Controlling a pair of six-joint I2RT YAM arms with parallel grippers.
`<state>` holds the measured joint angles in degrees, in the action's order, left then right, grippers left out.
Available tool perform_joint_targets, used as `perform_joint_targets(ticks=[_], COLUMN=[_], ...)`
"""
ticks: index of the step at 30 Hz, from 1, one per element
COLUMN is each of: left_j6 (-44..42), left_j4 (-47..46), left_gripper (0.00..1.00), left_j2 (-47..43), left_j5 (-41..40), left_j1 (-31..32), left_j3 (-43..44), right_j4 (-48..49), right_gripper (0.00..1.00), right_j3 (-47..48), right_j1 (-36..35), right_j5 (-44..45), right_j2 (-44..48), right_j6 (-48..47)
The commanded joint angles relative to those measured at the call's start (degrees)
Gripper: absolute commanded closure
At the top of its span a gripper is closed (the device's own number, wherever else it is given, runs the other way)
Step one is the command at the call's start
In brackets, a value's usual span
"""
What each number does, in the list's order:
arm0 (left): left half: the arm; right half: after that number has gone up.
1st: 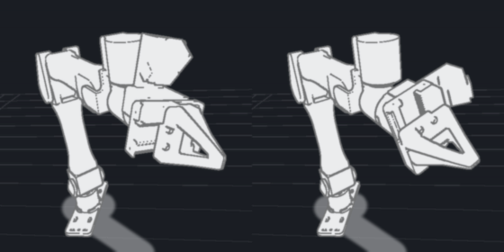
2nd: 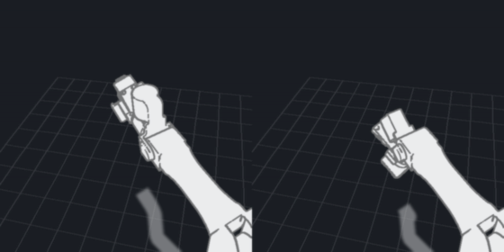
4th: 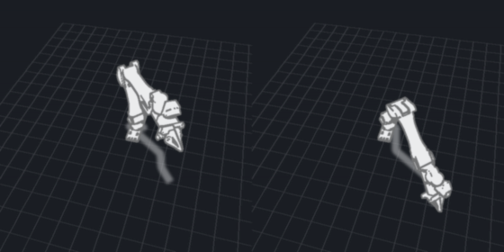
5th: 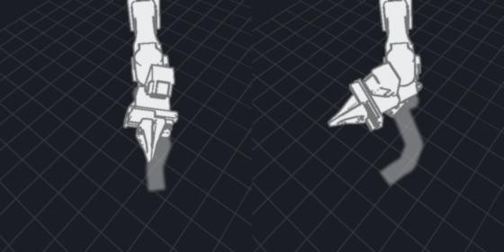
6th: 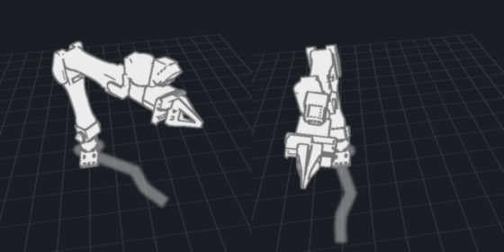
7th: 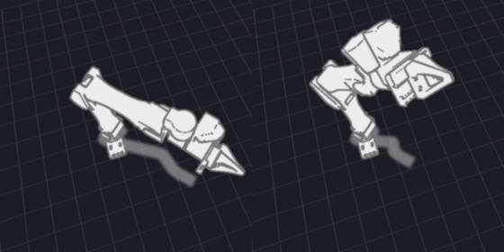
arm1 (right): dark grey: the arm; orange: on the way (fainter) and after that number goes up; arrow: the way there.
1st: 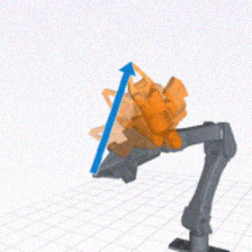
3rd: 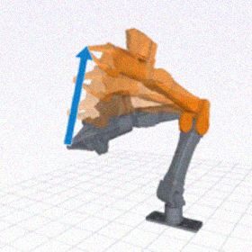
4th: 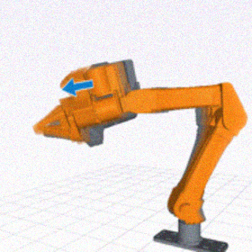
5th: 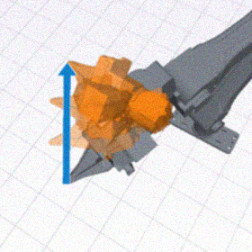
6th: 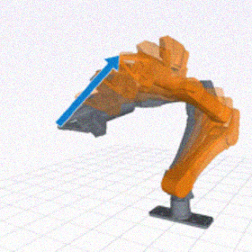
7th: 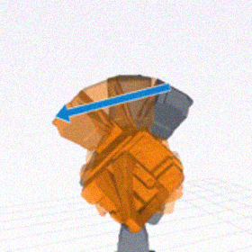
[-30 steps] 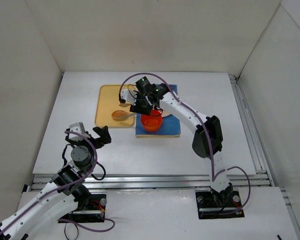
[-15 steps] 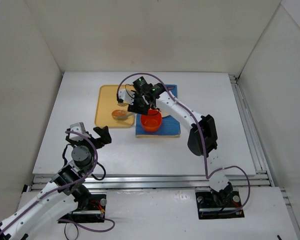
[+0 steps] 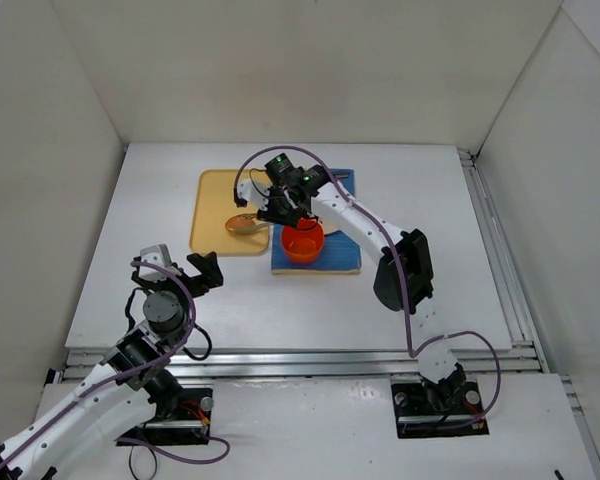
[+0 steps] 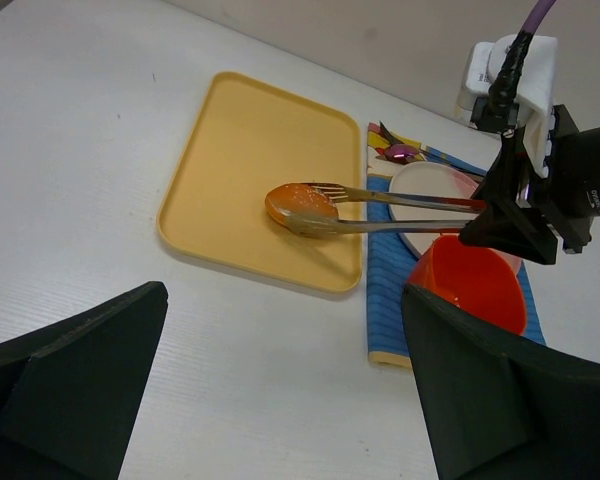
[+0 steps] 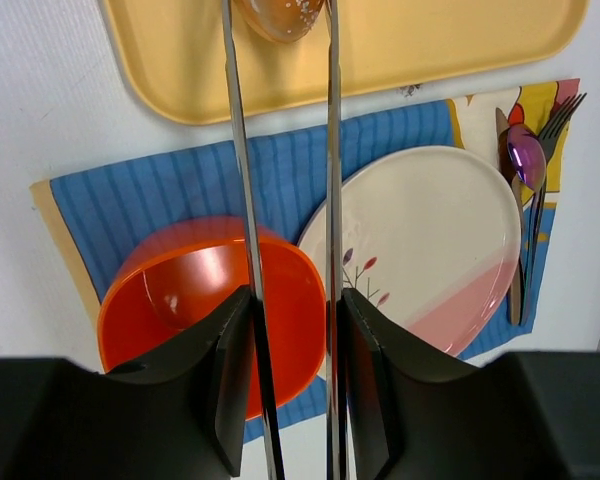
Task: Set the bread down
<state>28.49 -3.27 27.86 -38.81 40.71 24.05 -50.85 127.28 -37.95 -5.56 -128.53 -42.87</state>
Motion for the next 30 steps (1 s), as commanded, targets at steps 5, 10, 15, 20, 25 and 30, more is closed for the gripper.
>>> perform_joint_targets(ticks=[5,10,15,20,25,30], left_j6=[-1.0,-1.0,-1.0,-0.9,-0.8,-0.6], left_j4=[-3.3,-3.3,-3.0,-3.1,-3.0,-3.2], left_gripper=[0.00,0.01,0.01,0.00,0.00,0.01], left_j2=[1.3,1.2,0.9,0.0,0.3,0.7], left_j5=[-0.1,0.0,0.0,0.8,1.4,2.2], left_j1=[-0.5,-0.5,-0.5,-0.5,-0.5,-0.5], left_j3=[2.2,2.2,2.2,2.1,2.0,2.2], right_j4=[3.1,7.0,7.3,7.5,7.5,7.5], right_gripper=[0.70,0.69,0.67,0.67,0.65,0.65], right_j3=[3.4,3.5,3.6,1.7,-3.2,-7.6], right_j1=[-0.5,-0.3,2.3,6.9,12.5,15.4], right_j5=[3.4,7.6,10.0,8.2,8.2,5.9], right_j2=[4.3,7.8,10.3,12.6,15.3,18.4], right_j6=[1.9,3.1,3.2,6.2,7.2,8.6])
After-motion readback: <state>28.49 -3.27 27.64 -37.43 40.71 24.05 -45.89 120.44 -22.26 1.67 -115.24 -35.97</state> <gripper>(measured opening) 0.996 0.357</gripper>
